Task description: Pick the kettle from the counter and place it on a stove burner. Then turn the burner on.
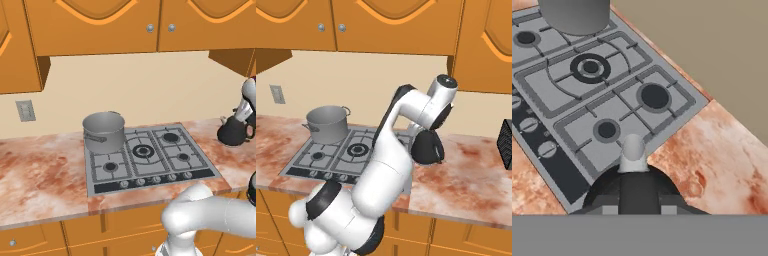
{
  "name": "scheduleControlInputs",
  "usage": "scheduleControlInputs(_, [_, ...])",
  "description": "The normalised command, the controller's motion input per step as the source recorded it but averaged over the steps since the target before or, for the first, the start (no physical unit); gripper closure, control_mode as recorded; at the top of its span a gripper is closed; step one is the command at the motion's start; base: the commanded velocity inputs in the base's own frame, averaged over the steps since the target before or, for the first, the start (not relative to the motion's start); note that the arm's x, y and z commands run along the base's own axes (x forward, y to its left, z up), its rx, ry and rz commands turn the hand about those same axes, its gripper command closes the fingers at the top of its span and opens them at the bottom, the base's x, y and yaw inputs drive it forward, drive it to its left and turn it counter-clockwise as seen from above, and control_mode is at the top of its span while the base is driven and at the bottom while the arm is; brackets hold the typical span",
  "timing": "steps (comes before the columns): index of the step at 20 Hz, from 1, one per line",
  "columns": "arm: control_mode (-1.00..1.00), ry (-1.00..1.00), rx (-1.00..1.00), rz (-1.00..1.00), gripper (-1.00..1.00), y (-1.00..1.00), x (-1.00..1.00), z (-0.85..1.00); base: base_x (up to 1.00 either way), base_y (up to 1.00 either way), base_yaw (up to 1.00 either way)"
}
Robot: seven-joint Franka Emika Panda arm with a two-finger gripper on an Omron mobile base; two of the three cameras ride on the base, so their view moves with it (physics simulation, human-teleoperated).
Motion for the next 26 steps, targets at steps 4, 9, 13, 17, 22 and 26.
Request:
scheduleControlInputs(4, [-1.0,0.0,0.0,-0.22,1.0,0.82,0.0,0.01,0.0,0.0,0.0])
scheduleControlInputs(9, [-1.0,0.0,0.0,-0.17,1.0,0.66,0.04,0.14,0.0,0.0,0.0])
scheduleControlInputs(13, [-1.0,0.0,0.06,-0.1,1.0,0.44,0.07,0.03,0.0,0.0,0.0])
scheduleControlInputs(17, [-1.0,0.0,0.04,-0.01,1.0,0.16,0.05,0.0,0.0,0.0,0.0])
scheduleControlInputs(22, [-1.0,0.0,0.08,0.0,1.0,0.04,0.07,0.0,0.0,0.0,0.0])
scheduleControlInputs(26, [-1.0,0.0,0.03,0.0,1.0,0.24,0.22,0.0,0.0,0.0,0.0])
